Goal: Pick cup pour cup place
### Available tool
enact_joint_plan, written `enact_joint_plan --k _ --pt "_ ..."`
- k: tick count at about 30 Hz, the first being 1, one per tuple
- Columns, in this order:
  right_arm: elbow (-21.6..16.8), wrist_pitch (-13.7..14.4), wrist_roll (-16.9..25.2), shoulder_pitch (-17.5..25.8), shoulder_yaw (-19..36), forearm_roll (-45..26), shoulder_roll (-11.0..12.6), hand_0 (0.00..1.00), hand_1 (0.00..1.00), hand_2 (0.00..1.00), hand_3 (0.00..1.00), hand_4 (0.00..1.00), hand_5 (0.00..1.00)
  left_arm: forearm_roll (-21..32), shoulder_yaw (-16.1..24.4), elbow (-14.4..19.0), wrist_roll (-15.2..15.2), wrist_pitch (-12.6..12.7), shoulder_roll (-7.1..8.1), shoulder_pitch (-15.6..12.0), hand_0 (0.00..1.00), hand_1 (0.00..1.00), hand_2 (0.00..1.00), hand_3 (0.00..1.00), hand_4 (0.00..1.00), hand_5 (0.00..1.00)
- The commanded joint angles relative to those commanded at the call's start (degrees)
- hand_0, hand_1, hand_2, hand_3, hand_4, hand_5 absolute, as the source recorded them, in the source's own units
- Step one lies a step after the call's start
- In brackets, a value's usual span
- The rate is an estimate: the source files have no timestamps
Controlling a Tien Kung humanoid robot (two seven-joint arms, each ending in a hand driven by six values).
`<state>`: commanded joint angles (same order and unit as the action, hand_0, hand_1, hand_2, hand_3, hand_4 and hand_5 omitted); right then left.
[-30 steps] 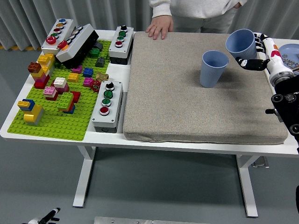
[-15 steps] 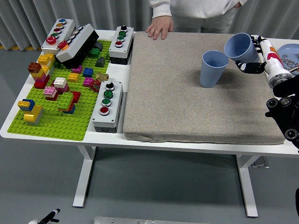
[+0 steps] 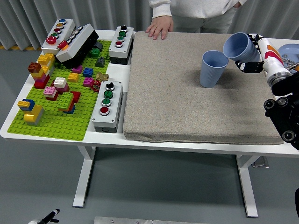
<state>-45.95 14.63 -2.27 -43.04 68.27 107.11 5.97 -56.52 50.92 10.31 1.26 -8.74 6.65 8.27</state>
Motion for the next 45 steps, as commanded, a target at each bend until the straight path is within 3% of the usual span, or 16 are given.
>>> enact_joint_plan --k 45 --pt "-4.02 0.53 -2.72 0.04 -2.74 10.72 0.41 0.699 0.564 0.465 0.520 0.633 0.002 0.05 0.00 0.00 -0.03 0.02 0.08 0.08 0.890 0.844 0.891 0.798 0.665 0.993"
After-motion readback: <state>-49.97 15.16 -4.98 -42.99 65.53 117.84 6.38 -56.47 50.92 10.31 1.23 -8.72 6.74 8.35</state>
